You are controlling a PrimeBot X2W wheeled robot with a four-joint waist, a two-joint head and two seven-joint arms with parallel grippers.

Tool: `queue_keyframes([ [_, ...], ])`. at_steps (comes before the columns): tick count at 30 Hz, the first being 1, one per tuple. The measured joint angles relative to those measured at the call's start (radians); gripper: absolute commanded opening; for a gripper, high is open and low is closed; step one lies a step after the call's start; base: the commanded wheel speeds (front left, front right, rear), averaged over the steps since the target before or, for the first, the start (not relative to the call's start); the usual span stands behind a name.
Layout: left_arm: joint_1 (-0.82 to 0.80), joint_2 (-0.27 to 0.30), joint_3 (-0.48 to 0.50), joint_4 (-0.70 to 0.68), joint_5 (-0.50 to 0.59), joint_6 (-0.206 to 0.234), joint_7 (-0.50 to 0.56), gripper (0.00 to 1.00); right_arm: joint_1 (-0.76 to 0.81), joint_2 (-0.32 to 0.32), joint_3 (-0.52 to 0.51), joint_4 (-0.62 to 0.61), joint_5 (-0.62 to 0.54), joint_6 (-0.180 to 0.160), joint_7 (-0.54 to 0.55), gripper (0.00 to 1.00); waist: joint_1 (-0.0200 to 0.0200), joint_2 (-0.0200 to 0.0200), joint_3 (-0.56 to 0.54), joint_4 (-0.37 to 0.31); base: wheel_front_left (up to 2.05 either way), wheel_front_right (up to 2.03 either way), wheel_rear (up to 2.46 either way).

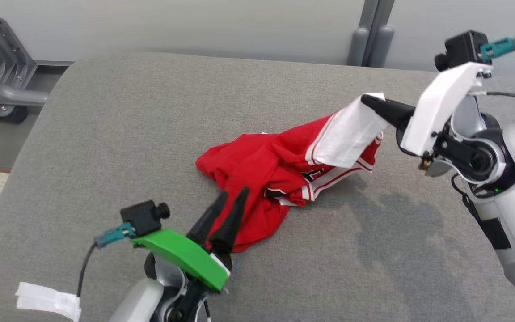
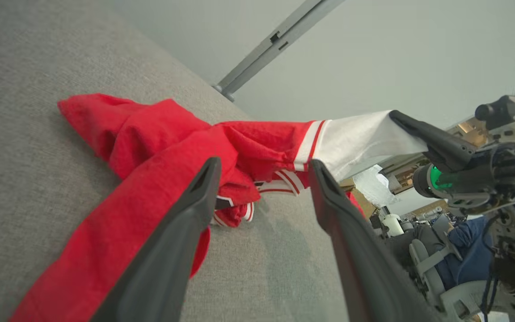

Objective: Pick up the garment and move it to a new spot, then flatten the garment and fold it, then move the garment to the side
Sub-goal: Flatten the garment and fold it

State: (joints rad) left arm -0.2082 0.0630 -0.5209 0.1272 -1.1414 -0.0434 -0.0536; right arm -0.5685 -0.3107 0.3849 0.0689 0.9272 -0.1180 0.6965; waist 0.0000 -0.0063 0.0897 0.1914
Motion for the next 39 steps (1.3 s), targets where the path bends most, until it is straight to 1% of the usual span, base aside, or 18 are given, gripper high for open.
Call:
queue_keyframes([
  [2, 0.011, 0.024, -0.057, 0.009, 0.043, -0.008, 0.035, 1.0, 0.053, -0.002, -0.031, -0.007, 0.007, -0.007, -0.02, 0.0, 0.0, 0.0, 0.002, -0.012, 0.0, 0.0, 0.0],
  [4, 0.014, 0.071, -0.1, 0.037, 0.129, -0.005, 0.044, 1.0, 0.09, 0.006, -0.053, -0.017, 0.009, -0.007, -0.051, 0.0, 0.0, 0.0, 0.007, -0.026, 0.0, 0.0, 0.0],
  [7, 0.014, 0.164, -0.12, 0.085, 0.256, 0.027, 0.045, 1.0, 0.131, 0.036, -0.077, -0.036, 0.02, -0.007, -0.093, 0.0, 0.0, 0.0, 0.014, -0.049, 0.0, 0.0, 0.0],
  [9, 0.015, 0.206, -0.12, 0.104, 0.303, 0.055, 0.044, 1.0, 0.154, 0.053, -0.085, -0.051, 0.027, -0.007, -0.114, 0.0, 0.0, 0.0, 0.021, -0.066, 0.0, 0.0, 0.0],
  [11, 0.018, 0.226, -0.127, 0.114, 0.334, 0.067, 0.044, 1.0, 0.176, 0.062, -0.092, -0.063, 0.033, -0.007, -0.135, 0.0, 0.0, 0.0, 0.028, -0.082, 0.0, 0.0, 0.0],
  [16, 0.048, 0.222, -0.16, 0.104, 0.35, 0.072, 0.05, 1.0, 0.221, 0.063, -0.117, -0.086, 0.035, -0.007, -0.177, 0.0, 0.0, 0.0, 0.049, -0.119, 0.0, 0.0, 0.0],
  [19, 0.048, 0.199, -0.188, 0.101, 0.366, 0.086, 0.055, 1.0, 0.236, 0.061, -0.135, -0.096, 0.035, -0.007, -0.2, 0.0, 0.0, 0.0, 0.066, -0.131, 0.0, 0.0, 0.0],
  [22, 0.048, 0.197, -0.194, 0.119, 0.38, 0.103, 0.065, 1.0, 0.253, 0.061, -0.141, -0.109, 0.035, -0.007, -0.212, 0.0, 0.0, 0.0, 0.078, -0.137, 0.0, 0.0, 0.0],
  [25, 0.049, 0.196, -0.193, 0.125, 0.382, 0.116, 0.069, 1.0, 0.26, 0.06, -0.142, -0.116, 0.035, -0.007, -0.222, 0.0, 0.0, 0.0, 0.087, -0.137, 0.0, 0.0, 0.0],
  [31, 0.048, 0.197, -0.192, 0.126, 0.419, 0.131, 0.06, 1.0, 0.276, 0.054, -0.15, -0.13, 0.034, -0.007, -0.239, 0.0, 0.0, 0.0, 0.09, -0.125, 0.0, 0.0, 0.0],
  [39, 0.049, 0.204, -0.191, 0.129, 0.446, 0.14, 0.053, 1.0, 0.303, 0.052, -0.153, -0.145, 0.035, -0.007, -0.244, 0.0, 0.0, 0.0, 0.082, -0.101, 0.0, 0.0, 0.0],
])
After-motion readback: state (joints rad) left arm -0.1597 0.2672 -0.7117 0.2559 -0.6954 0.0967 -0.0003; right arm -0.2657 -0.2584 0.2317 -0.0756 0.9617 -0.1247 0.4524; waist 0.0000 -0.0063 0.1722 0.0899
